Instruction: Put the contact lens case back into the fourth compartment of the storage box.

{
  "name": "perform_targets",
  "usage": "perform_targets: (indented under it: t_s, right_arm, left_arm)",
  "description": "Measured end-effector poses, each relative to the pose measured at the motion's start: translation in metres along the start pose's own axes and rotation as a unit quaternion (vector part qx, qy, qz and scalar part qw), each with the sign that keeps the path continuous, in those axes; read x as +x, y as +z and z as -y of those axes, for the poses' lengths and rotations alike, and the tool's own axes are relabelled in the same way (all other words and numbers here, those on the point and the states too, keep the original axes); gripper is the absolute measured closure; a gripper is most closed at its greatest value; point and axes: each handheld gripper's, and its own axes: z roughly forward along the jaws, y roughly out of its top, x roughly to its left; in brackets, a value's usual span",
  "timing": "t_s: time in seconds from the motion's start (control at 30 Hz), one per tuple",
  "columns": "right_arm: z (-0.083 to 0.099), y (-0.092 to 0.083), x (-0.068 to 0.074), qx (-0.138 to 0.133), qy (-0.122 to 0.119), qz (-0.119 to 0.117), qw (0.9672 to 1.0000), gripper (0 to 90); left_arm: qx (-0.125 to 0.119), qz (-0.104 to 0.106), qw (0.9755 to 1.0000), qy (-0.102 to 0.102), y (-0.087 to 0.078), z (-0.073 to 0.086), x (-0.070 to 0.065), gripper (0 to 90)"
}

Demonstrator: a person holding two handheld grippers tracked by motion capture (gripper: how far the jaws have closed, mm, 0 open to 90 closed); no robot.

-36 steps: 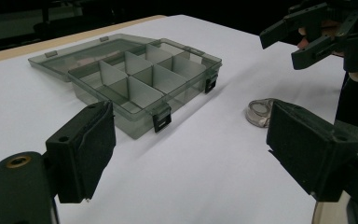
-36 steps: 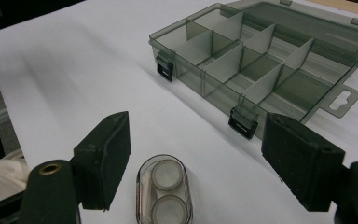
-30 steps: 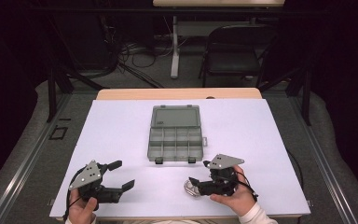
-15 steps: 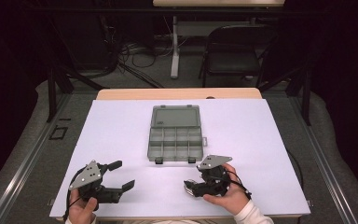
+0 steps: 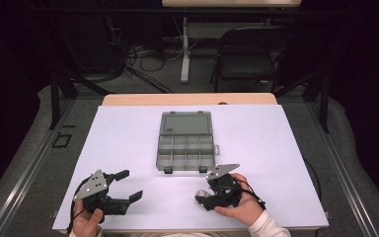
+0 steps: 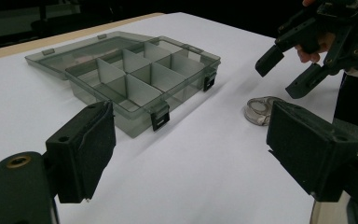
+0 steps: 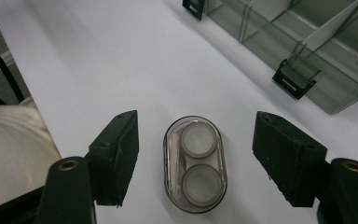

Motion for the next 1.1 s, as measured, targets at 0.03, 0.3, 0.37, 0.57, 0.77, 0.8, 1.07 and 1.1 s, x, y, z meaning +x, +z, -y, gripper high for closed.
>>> perform_targets:
  t_s: [0.03, 0.3, 0.37, 0.57, 0.77, 0.8, 1.07, 1.1]
  right_arm:
    - [0.0, 0.0, 0.001, 0.006, -0.002, 0.0, 1.0, 31.7]
    - [-0.002, 0.006, 0.001, 0.028, -0.008, 0.002, 0.9996, 33.0]
    - [-0.001, 0.008, 0.001, 0.035, -0.01, 0.001, 0.9993, 33.3]
    - [0.001, 0.014, 0.001, 0.055, -0.024, 0.002, 0.9982, 34.6]
    - [0.005, 0.022, -0.001, 0.074, -0.034, 0.008, 0.9966, 35.6]
    - [0.005, 0.023, -0.001, 0.076, -0.037, 0.006, 0.9964, 35.7]
    - [0.005, 0.027, -0.001, 0.09, -0.038, 0.007, 0.9952, 37.8]
    - [0.005, 0.028, 0.0, 0.092, -0.039, 0.005, 0.995, 38.1]
  left_arm:
    - [0.001, 0.002, 1.0, 0.0, 0.0, 0.0, 0.0, 16.2]
    - [-0.001, 0.001, 1.0, 0.0, 0.0, 0.0, 0.0, 16.2]
    - [0.0, 0.001, 1.0, 0.0, 0.0, 0.0, 0.0, 16.2]
    - [0.002, 0.001, 1.0, 0.001, 0.0, 0.0, 0.0, 16.2]
    - [0.002, 0.001, 1.0, 0.001, 0.0, 0.0, 0.0, 16.2]
    - [0.003, 0.001, 1.0, 0.001, 0.0, 0.0, 0.0, 16.2]
    - [0.002, 0.002, 1.0, 0.0, 0.0, 0.0, 0.0, 16.2]
    - [0.002, 0.002, 1.0, 0.0, 0.0, 0.0, 0.0, 16.2]
